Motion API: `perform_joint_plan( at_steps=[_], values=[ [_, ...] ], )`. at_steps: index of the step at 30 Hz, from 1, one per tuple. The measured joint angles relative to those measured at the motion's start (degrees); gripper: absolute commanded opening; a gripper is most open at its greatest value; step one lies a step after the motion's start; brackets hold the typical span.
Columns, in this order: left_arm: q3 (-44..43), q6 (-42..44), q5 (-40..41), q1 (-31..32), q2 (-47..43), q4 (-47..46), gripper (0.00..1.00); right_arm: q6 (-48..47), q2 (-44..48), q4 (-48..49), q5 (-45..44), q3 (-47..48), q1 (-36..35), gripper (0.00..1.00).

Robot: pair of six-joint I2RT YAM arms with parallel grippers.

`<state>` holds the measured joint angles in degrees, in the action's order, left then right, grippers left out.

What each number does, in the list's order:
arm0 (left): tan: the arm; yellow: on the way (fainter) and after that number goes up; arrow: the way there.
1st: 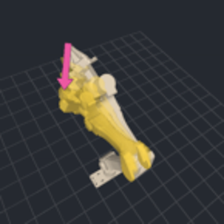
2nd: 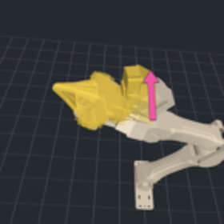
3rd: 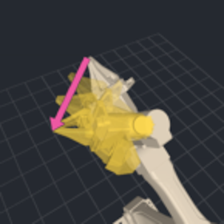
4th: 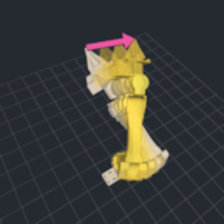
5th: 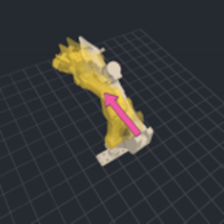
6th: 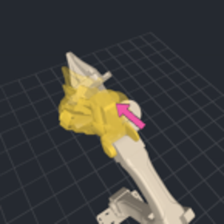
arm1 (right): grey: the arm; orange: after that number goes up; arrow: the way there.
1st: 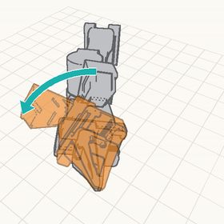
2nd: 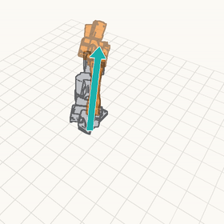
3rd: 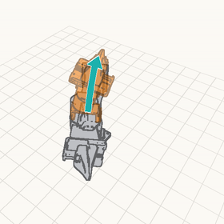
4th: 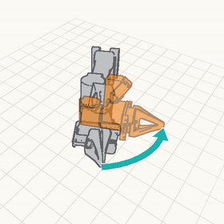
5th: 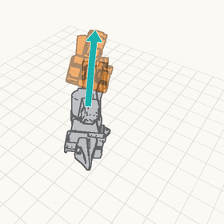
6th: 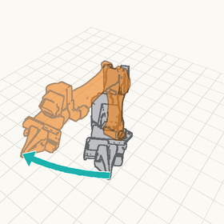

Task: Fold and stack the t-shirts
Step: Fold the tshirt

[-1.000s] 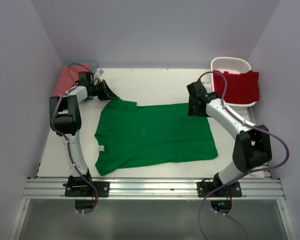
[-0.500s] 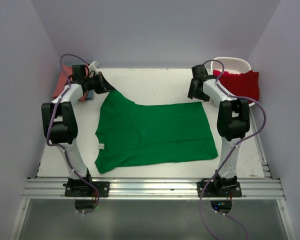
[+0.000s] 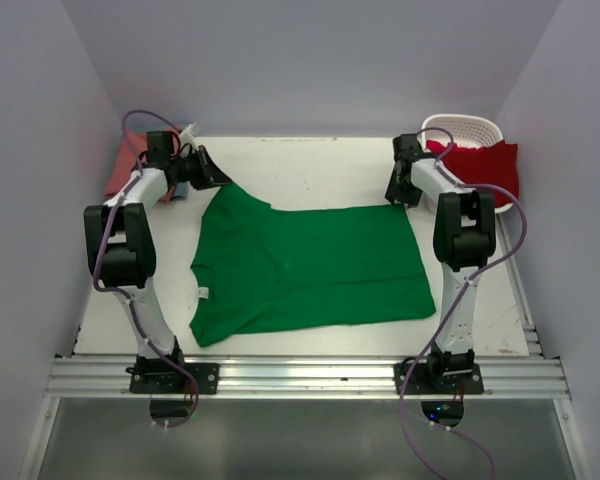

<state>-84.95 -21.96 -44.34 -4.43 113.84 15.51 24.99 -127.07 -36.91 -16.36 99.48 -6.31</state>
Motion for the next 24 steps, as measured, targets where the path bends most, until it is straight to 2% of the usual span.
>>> perform_joint_plan(
  at_steps=[1,2,4,5,13,17,24],
  values=[
    [0.0,0.0,0.0,0.0,0.0,0.0,0.00,0.0,0.0,0.1,0.1,0.0,0.0,0.43],
    [0.0,0.0,0.0,0.1,0.0,0.0,0.00,0.1,-0.1,0.3,0.5,0.1,0.0,0.30],
    [0.0,0.0,0.0,0.1,0.0,0.0,0.00,0.2,-0.1,0.5,0.9,0.1,0.0,0.15],
    [0.0,0.0,0.1,0.1,0.0,0.0,0.00,0.3,-0.1,0.6,1.0,0.1,0.0,0.00],
    [0.0,0.0,1.9,0.1,0.0,0.5,0.00,0.5,0.0,0.6,1.0,0.0,0.0,0.00],
    [0.0,0.0,6.5,0.1,-1.2,3.2,0.00,0.5,2.5,1.2,0.7,-2.8,0.0,0.00],
    [3.5,0.1,13.1,0.1,-10.3,6.6,0.00,0.5,12.0,1.8,-0.5,-7.7,0.0,0.00]
  ],
)
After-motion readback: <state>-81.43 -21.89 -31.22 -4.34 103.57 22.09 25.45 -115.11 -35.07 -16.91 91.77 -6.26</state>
